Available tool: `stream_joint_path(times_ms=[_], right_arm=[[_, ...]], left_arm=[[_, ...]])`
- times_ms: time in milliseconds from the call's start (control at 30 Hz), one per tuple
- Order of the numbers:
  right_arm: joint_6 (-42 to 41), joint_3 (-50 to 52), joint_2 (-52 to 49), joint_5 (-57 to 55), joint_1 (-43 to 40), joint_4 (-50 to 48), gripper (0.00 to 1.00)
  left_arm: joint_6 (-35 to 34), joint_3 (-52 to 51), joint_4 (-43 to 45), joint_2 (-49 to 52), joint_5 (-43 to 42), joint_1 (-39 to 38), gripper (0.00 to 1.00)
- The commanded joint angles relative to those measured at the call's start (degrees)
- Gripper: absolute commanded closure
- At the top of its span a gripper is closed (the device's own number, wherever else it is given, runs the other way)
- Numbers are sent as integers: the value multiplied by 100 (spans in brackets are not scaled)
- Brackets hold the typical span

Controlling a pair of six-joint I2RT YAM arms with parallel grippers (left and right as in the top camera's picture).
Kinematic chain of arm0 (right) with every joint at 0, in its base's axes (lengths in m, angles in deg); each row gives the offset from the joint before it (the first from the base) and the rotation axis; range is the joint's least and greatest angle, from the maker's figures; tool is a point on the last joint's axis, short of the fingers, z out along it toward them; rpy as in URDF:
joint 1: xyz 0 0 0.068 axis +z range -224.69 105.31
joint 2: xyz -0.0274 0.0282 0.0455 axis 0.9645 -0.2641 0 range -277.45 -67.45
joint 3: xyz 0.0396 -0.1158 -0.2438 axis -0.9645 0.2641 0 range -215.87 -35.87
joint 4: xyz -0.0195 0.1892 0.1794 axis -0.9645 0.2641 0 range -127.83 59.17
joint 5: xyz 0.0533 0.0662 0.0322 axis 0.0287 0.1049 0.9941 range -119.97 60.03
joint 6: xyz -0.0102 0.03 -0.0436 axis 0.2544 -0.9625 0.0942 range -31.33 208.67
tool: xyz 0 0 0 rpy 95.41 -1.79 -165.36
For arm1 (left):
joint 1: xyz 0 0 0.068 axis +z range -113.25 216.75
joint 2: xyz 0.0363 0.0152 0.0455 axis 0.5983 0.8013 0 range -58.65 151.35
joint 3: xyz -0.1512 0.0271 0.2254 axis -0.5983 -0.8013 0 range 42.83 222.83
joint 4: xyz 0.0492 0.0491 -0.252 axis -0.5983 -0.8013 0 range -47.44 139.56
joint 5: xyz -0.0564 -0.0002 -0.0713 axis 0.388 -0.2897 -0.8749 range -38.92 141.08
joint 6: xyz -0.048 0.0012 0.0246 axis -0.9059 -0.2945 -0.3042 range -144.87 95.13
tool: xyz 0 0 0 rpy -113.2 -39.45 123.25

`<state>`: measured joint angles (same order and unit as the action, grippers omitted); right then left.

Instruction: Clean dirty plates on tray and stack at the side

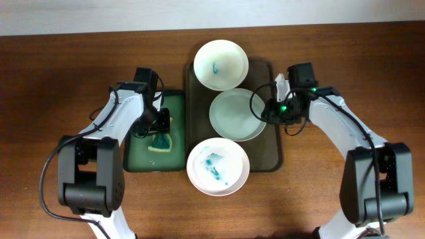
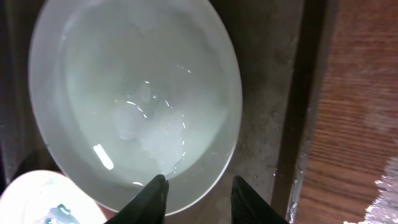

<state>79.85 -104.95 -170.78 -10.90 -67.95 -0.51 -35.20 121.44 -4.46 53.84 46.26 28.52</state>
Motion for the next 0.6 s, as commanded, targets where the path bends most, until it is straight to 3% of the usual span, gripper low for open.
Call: stream_joint_path(times_ms=[0, 33, 133, 200, 333, 400, 567], right_arm=[[17, -48, -385, -28, 208, -225, 61], [13, -48, -507, -72, 302, -356, 58], [-249, -48, -774, -608, 341, -468, 58], [-415, -48, -857, -623, 337, -546, 64], [-109, -304, -334, 107, 247, -149, 63], [-109, -450, 229, -52, 140, 98, 60], [-114, -264, -280, -737, 109, 74, 60]], left_arm=[[-50, 243, -260, -616, -450, 26, 9], [-52, 332, -341, -931, -494, 26, 0], [-48, 380, -706, -1982, -476, 26, 0], [-48, 380, -916, -2441, -439, 26, 0], [-50, 378, -1123, -2621, -439, 26, 0], [-50, 378, -1123, -2621, -439, 26, 0], [-50, 378, -1123, -2621, -439, 26, 0]])
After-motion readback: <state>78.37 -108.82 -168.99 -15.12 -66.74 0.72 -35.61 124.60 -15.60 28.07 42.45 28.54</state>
